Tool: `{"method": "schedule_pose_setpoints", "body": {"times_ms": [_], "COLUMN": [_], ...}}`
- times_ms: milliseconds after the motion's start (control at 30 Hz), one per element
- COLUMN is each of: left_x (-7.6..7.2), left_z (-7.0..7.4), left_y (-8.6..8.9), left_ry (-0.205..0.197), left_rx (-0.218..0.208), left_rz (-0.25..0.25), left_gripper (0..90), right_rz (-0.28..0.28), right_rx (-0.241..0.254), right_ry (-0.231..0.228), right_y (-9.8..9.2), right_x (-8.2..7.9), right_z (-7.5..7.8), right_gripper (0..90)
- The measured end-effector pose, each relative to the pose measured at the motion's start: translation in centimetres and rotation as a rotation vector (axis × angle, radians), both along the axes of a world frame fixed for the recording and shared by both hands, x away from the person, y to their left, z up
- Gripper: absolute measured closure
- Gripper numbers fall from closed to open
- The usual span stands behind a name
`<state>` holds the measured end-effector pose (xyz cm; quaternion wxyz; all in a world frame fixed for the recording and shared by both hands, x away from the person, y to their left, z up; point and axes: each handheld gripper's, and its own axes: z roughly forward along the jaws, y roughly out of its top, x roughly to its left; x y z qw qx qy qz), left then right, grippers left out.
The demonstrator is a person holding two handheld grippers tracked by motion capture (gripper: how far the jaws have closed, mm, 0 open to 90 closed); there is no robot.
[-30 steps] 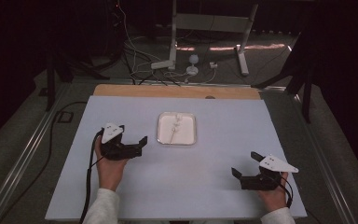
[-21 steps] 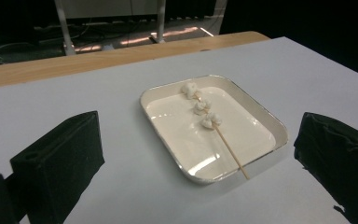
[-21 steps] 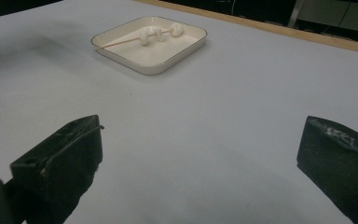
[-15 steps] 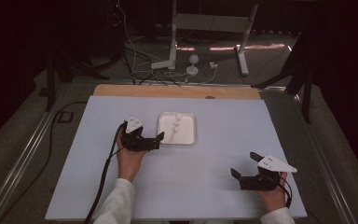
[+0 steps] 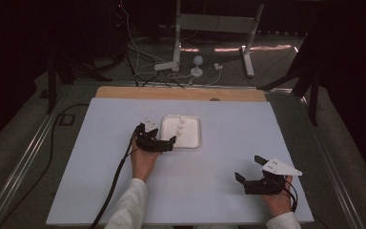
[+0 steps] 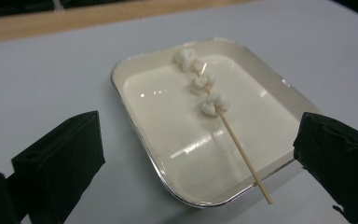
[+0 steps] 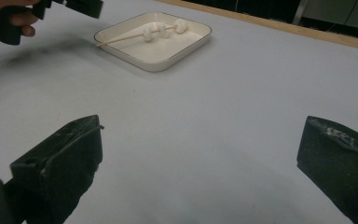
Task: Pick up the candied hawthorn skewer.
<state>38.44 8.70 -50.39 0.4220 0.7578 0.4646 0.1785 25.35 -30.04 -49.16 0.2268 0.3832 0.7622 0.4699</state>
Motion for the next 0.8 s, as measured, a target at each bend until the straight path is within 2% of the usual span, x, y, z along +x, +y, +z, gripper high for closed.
{"method": "schedule_pose_setpoints", "body": {"times_ms": [67,133,200,233,333,433,500,600,667,700,800], "left_x": [0.3,0.5,0.8,0.9,1.0,1.0,0.8,0.4,0.4,0.6,1.0], "left_z": [-0.4,-0.6,-0.9,-0.9,-1.1,-0.9,-0.7,-0.3,-0.2,-0.4,-1.3], "left_y": [-0.5,-1.1,-1.7,-2.0,-2.8,-3.1,-3.4,-4.0,-4.2,-4.6,-4.9], "left_ry": [0.049,0.065,0.087,0.095,0.098,0.080,0.052,0.008,0.004,0.044,0.129], "left_rx": [0.009,0.033,0.039,0.045,0.107,0.104,0.110,0.105,0.088,0.069,0.091], "left_rz": [0.005,0.015,0.017,0.018,0.034,0.025,0.030,0.025,0.009,-0.022,-0.026], "left_gripper": [5.1,5.2,5.6,8.6,19.0,31.6,36.7,38.6,41.0,43.8,54.5], "right_rz": [0.004,0.006,0.007,0.006,0.003,0.003,0.002,0.000,0.000,-0.001,-0.002], "right_rx": [-0.002,-0.002,-0.002,-0.003,0.000,-0.002,0.000,0.001,0.001,0.001,0.002], "right_ry": [-0.001,0.000,-0.002,-0.001,0.001,0.001,0.001,0.002,0.003,0.004,0.004], "right_y": [0.1,0.1,0.1,0.0,0.0,0.0,0.0,0.0,0.0,-0.1,-0.1], "right_x": [0.0,0.0,0.0,0.0,0.0,0.0,0.0,0.0,0.0,0.0,0.0], "right_z": [0.0,0.0,0.0,0.0,0.0,0.0,0.0,0.0,0.0,0.0,0.0], "right_gripper": [0.3,0.3,0.3,0.3,0.3,0.3,0.3,0.3,0.3,0.3,0.3]}}
